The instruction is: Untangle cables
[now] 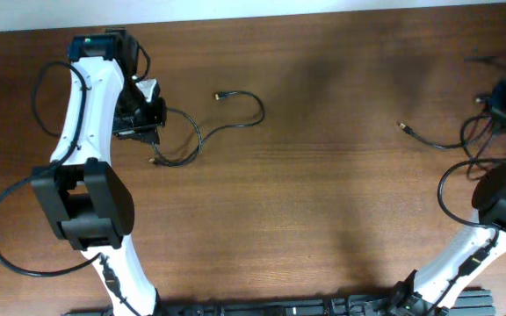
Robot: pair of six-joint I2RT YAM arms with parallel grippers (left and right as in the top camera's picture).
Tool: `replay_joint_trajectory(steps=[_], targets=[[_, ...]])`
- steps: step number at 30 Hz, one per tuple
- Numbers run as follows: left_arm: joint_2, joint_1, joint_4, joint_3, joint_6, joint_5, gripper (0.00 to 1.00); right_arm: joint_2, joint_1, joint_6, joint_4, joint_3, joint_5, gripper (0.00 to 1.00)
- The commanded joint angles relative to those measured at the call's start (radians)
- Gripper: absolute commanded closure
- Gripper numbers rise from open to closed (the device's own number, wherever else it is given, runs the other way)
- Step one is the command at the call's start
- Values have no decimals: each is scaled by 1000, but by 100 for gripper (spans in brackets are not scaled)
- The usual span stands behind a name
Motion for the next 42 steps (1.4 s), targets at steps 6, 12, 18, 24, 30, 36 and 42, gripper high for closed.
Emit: replay_joint_trajectory(steps=[6,12,18,24,30,36,42], targets=[[-216,-81,-27,-37,-6,-11,100,-11,4,-75,42,-214,-17,96],[-437,-158,82,-56,-18,-7,100,-11,5,-152,85,-214,-194,6],[-444,-186,75,-170,-51,-8,100,-11,5,-238,-7,-214,-259,13],[-446,-187,151,-415,-51,1,100,-13,6,-212,-2,-350,-260,19],[-446,-233,515,-446,103,618,100,-117,83,-210,79,-484,-276,20],[-446,-364,521,-446,203,479,55,-156,304,-209,141,-484,-384,20],[-446,-437,471,-446,196,231,53,-151,576,-200,332,-484,-526,0]])
